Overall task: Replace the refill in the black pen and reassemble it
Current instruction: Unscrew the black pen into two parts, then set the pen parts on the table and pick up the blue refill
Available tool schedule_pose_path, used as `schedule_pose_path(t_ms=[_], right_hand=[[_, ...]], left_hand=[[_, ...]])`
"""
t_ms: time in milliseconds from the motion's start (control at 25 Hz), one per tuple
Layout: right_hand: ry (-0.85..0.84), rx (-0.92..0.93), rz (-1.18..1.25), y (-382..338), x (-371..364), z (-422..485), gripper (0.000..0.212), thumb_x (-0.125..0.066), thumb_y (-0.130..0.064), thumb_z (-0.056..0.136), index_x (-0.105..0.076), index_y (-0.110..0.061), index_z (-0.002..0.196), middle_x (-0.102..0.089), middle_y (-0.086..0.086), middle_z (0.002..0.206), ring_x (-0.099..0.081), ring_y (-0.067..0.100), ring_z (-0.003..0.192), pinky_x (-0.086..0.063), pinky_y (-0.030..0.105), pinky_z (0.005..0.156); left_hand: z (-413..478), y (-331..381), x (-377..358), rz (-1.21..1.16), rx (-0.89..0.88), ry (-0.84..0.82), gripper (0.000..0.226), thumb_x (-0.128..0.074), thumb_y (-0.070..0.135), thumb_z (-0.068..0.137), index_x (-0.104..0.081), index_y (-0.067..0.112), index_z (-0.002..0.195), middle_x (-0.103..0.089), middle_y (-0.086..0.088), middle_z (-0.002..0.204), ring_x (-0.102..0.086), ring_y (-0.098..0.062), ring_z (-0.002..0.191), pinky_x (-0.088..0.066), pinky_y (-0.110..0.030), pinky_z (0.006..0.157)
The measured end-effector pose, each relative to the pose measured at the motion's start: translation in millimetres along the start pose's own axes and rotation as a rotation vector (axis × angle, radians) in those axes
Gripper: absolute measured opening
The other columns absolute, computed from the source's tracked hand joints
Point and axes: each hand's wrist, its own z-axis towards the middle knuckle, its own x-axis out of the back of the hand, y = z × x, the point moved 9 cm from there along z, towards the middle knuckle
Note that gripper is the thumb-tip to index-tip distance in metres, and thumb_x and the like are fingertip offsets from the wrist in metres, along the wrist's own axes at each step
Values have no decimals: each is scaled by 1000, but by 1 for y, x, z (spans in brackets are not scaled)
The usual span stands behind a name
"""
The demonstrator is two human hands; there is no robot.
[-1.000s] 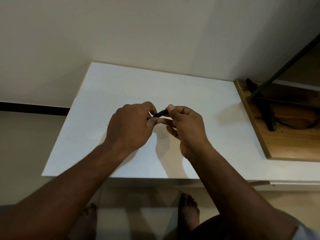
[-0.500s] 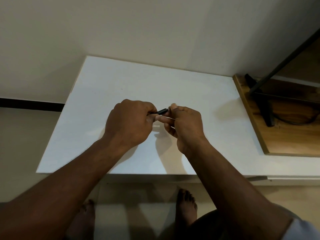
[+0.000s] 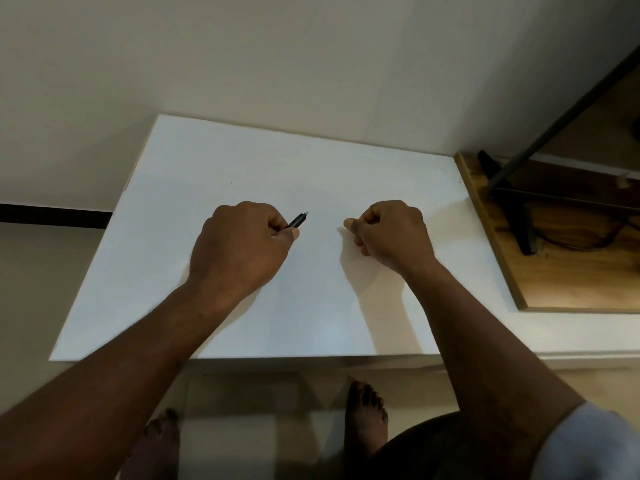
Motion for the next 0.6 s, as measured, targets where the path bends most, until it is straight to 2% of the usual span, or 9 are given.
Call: schedule_pose_path(t_ms=[200,360,440,520,600], right_hand=[[56,-42,-20,10,0,4,30,-76,-47,90,-71,-20,78,-77,1,78,-75,23,76,-63,41,81],[77,-128,138,24,7,10,22,-69,-30,95,-72,-12,83,-79,5,76,-78,26,69,-65,46,82],[74,-129,114,27,12,13,19,-72,-29,94,-73,-13,82,-79,4,79,-78,26,74,-65,47,84],[44,-95,55,24,10,13,19,-79,-34,89,-73,-18,80,-78,2,84,-77,26,82,-64,44,85],[-11,-44,-6,17,2,11,22,-84,-41,84,-72,-23,80,-76,-2,84,-75,19,82,-60,35,75]], left_hand=[[-2,1,-6,6,1,-12,21,-71,46,91,-78,28,83,-70,9,64,-65,-14,65,-41,-25,56],[-4,1,-6,9,2,-18,20,-71,46,91,-77,28,83,-69,9,64,-65,-14,64,-43,-26,57],[-3,0,-4,13,5,-12,20,-71,46,91,-77,28,83,-69,10,65,-65,-14,65,-43,-26,57],[-2,1,-3,15,3,-7,20,-71,45,92,-77,28,84,-70,10,66,-66,-14,66,-43,-26,58],[-3,2,-3,13,-5,-4,20,-71,44,92,-78,28,84,-71,10,66,-66,-15,66,-44,-26,58]])
